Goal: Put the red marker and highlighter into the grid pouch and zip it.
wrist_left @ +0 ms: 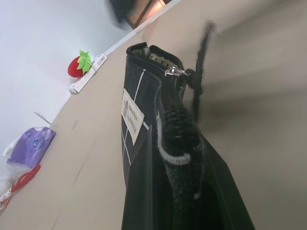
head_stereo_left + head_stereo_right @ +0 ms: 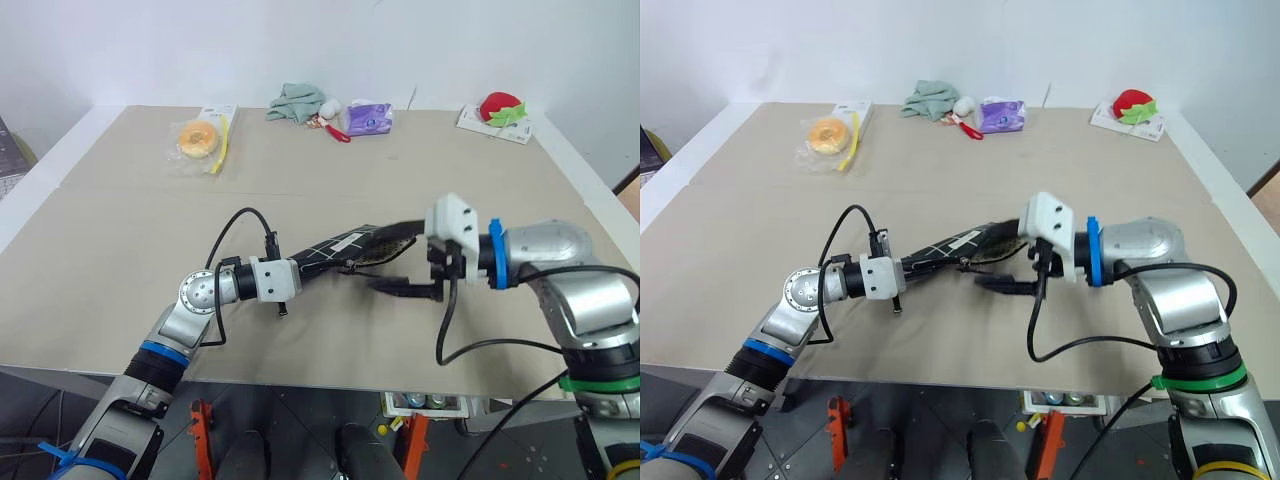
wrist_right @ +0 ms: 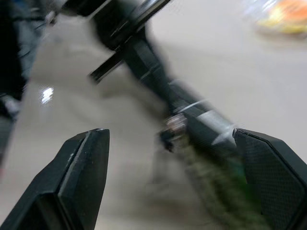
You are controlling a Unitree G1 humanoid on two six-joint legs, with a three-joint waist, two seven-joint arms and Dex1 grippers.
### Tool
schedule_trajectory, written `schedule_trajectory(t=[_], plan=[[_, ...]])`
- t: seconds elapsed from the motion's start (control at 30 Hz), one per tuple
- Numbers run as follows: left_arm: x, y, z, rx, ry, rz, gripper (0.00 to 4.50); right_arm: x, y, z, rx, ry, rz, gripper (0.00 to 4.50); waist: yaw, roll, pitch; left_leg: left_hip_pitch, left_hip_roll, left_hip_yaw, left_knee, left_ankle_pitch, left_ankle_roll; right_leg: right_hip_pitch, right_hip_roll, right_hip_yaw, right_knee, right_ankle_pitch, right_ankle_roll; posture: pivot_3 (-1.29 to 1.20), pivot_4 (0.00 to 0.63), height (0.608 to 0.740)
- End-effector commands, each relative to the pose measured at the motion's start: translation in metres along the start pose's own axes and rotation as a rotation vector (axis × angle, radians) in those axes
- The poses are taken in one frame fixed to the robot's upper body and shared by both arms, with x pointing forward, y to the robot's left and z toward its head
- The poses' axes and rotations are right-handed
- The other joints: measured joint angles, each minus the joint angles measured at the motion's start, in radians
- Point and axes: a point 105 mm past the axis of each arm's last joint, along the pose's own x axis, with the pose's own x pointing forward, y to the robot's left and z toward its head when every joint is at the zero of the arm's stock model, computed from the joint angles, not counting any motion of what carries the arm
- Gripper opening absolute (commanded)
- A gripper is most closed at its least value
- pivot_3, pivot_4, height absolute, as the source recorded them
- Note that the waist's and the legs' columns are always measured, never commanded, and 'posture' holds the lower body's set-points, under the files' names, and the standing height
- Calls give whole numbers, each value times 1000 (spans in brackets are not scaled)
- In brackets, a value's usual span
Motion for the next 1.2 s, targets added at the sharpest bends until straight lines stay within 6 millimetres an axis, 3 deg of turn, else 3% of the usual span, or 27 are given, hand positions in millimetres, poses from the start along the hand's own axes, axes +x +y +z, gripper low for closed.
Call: schedule_trajectory(t=[0.03, 0.17, 0.27, 0.5, 0.83, 1.2], plan=[[1, 9, 12, 28, -44, 24, 0, 4, 1, -2, -79, 44, -5, 4435, 0, 0, 0, 0, 0, 0, 0, 0, 0, 0, 0, 0, 0, 0, 0, 0, 150, 734], [0, 9, 12, 28, -42, 26, 0, 8, -3, -10, -109, 83, -17, 4435, 0, 0, 0, 0, 0, 0, 0, 0, 0, 0, 0, 0, 0, 0, 0, 0, 150, 734], [-1, 9, 12, 28, -38, 30, 0, 9, -6, -9, -118, 81, -21, 3766, 0, 0, 0, 0, 0, 0, 0, 0, 0, 0, 0, 0, 0, 0, 0, 0, 150, 734], [-2, 10, 12, 30, -33, 39, 0, 5, -10, -6, -119, 67, -24, 23, 0, 0, 0, 0, 0, 0, 0, 0, 0, 0, 0, 0, 0, 0, 0, 0, 150, 734], [-3, 10, 11, 33, -31, 37, 0, -20, -24, -11, -66, 75, -97, 23, 1, 0, 0, 0, 0, 0, 0, 0, 0, 0, 0, 0, 0, 0, 0, 0, 150, 734], [-1, 8, 12, 32, -40, 24, 0, -84, -64, -51, 20, 203, -337, 23, 0, 0, 0, 0, 0, 0, 0, 0, 0, 0, 0, 0, 0, 0, 0, 0, 150, 734]])
